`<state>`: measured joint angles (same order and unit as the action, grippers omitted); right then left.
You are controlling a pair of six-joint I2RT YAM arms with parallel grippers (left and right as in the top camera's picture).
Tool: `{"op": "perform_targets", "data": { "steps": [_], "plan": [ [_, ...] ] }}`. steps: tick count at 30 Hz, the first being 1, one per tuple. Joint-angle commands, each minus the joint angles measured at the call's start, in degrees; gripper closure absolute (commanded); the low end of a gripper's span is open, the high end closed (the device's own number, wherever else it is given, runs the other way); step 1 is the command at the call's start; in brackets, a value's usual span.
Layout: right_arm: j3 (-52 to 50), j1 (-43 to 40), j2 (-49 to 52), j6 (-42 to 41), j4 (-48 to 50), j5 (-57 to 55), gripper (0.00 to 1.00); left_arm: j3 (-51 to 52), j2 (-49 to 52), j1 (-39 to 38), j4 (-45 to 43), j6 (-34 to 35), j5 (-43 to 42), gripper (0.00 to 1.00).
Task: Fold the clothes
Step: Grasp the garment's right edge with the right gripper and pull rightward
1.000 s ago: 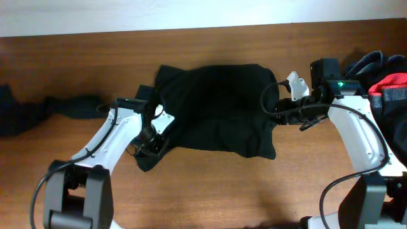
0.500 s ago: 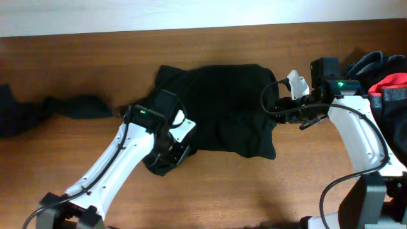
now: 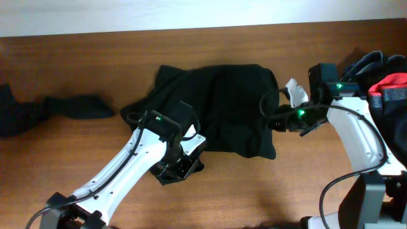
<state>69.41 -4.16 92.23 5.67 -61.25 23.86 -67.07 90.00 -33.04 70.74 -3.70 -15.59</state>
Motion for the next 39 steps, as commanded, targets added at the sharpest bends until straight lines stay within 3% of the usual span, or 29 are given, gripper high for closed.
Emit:
{"op": "perform_targets", "data": {
  "steps": [1, 12, 18, 24, 39],
  "plan": [
    [-5.2, -0.37, 0.15, -2.1, 1.31, 0.22, 0.46, -0.26, -0.61, -0.2, 0.02, 0.52, 2.14, 1.0],
    [-12.44, -0.42, 0.15, -8.17, 10.23, 0.22, 0.49, -0.26, -0.61, -0.2, -1.68, 0.52, 2.1, 1.0],
    [-14.88, -0.42, 0.15, -15.28, 20.96, -3.61, 0.49, -0.26, -0.61, -0.2, -2.05, 0.5, 2.12, 1.0],
    [-16.13, -0.39, 0.2, -16.63, 29.16, -3.61, 0.5, -0.26, -0.61, -0.2, -2.58, 0.52, 2.12, 1.0],
    [-16.76, -0.35, 6.05, -16.68, 32.35, -4.9, 0.53, -0.26, -0.61, -0.2, -2.58, 0.52, 2.1, 1.0]
  ]
}}
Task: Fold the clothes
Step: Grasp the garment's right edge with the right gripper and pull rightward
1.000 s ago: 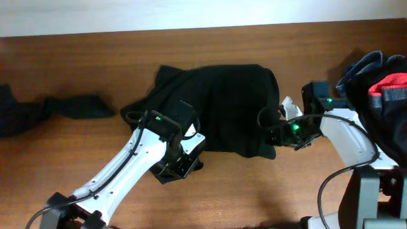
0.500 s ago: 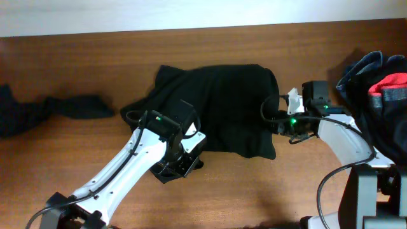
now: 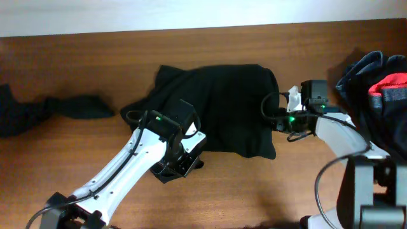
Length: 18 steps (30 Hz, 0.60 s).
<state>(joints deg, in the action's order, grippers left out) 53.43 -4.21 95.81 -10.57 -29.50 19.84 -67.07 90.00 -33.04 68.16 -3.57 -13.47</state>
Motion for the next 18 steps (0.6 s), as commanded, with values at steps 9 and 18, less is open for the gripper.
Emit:
{"op": "perform_targets", "data": {
  "steps": [9, 18],
  "plan": [
    [-0.76, -0.33, 5.35, -0.46, 3.37, 2.49, 0.54, -0.26, -0.61, -0.2, -0.02, 0.39, -0.02, 1.0],
    [-0.76, -0.33, 5.35, -0.44, 3.82, 2.64, 0.87, -0.26, -0.61, -0.2, -0.39, 0.42, -0.02, 1.0]
  ]
}}
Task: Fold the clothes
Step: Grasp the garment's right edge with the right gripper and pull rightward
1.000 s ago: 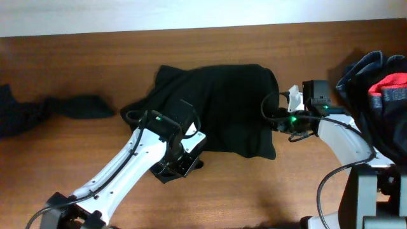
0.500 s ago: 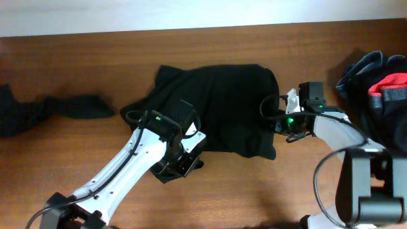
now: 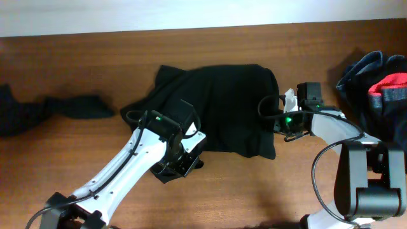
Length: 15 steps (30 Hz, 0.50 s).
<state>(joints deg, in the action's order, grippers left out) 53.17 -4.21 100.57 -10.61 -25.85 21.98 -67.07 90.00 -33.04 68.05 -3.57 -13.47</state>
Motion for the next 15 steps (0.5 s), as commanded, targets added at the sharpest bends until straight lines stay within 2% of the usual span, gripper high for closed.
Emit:
{"op": "perform_targets", "data": {
  "steps": [1, 2, 9, 15],
  "plan": [
    [-0.5, -0.33, 0.59, -0.39, 0.17, 0.5, 0.93, -0.26, -0.61, -0.2, -0.33, 0.42, -0.02, 1.0],
    [-0.5, -0.33, 0.59, -0.39, 0.17, 0.5, 0.96, -0.26, -0.61, -0.2, -0.33, 0.39, 0.0, 1.0],
    [2.14, -1.64, -1.29, -0.42, -2.45, 0.48, 0.96, -0.26, -0.61, -0.2, -0.57, 0.98, 1.36, 1.0],
    [9.92, -6.36, -5.95, -0.2, -13.0, -0.44, 0.96, -0.26, -0.61, -0.2, -1.7, 1.05, 1.95, 1.0]
  ]
}}
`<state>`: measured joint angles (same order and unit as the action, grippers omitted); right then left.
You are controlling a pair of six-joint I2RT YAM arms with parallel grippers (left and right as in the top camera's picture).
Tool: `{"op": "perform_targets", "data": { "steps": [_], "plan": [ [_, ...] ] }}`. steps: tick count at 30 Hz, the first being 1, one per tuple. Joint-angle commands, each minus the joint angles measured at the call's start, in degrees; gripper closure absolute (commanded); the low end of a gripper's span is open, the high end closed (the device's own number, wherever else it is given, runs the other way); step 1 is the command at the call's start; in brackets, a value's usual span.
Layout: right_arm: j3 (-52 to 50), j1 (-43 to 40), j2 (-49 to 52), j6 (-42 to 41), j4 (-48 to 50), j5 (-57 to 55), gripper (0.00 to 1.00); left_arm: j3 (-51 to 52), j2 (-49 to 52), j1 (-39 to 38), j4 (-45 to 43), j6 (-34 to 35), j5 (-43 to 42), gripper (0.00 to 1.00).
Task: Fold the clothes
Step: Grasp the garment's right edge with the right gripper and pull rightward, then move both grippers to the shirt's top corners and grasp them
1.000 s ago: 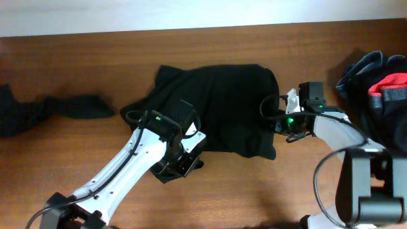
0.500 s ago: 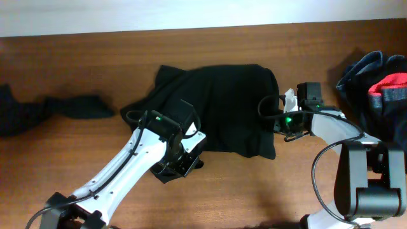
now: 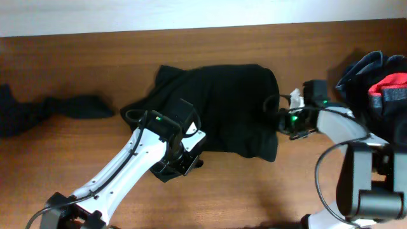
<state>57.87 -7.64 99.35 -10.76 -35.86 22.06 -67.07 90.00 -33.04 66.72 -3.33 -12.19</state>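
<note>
A black garment (image 3: 219,105) lies crumpled in the middle of the table. My left gripper (image 3: 182,162) is at its lower left corner, shut on a bunched fold of the black cloth that sticks out beneath it. My right gripper (image 3: 280,121) is down at the garment's right edge. Its dark fingers merge with the cloth, so I cannot see how they stand.
A pile of clothes (image 3: 375,83) with a red piece sits at the right edge, close to my right arm. A dark garment (image 3: 57,108) stretches along the far left. The brown table (image 3: 254,191) runs to a pale wall at the top.
My right wrist has shifted slightly to the right at the garment's right edge, and the cloth's lower right corner has sagged a little. The left gripper and its fold have barely moved.
My left gripper stayed on the garment's lower left corner throughout. My right arm stretched in from beside the clothes pile to the garment's right edge, then its wrist drew in lower and closer to that edge, and now sits slightly further right.
</note>
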Motion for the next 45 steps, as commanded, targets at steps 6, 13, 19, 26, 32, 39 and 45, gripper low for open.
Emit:
{"op": "perform_targets", "data": {
  "steps": [6, 13, 19, 26, 32, 39, 45],
  "plan": [
    [14.1, -8.44, -7.02, 2.08, -15.21, -4.52, 0.96, -0.26, -0.61, -0.2, -1.01, 1.11, 1.44, 1.0],
    [17.73, -15.28, -7.02, 4.57, -21.66, -4.81, 0.96, -0.26, -0.61, -0.2, -0.87, 6.64, 9.27, 0.99],
    [17.75, -18.38, -7.02, 4.55, -25.11, -4.5, 0.96, -0.28, -0.66, -0.2, 0.48, 10.21, 11.63, 0.99],
    [17.75, -18.58, -7.02, 6.29, -31.87, -4.11, 0.96, -1.18, -0.76, -0.2, 5.97, 10.23, 9.79, 1.0],
    [17.75, -18.58, -7.04, 10.67, -40.19, -4.13, 0.96, -3.45, -1.01, -0.2, 10.32, 10.21, 5.79, 1.0],
    [17.73, -18.38, -7.04, 11.21, -44.87, -4.13, 0.96, -5.33, -1.01, -0.2, 15.65, 10.21, 5.53, 1.0],
    [17.7, -15.67, -7.02, 11.89, -44.83, -5.01, 0.88, -5.31, -1.01, -0.2, 15.96, 10.27, 5.51, 0.88]
  ]
}}
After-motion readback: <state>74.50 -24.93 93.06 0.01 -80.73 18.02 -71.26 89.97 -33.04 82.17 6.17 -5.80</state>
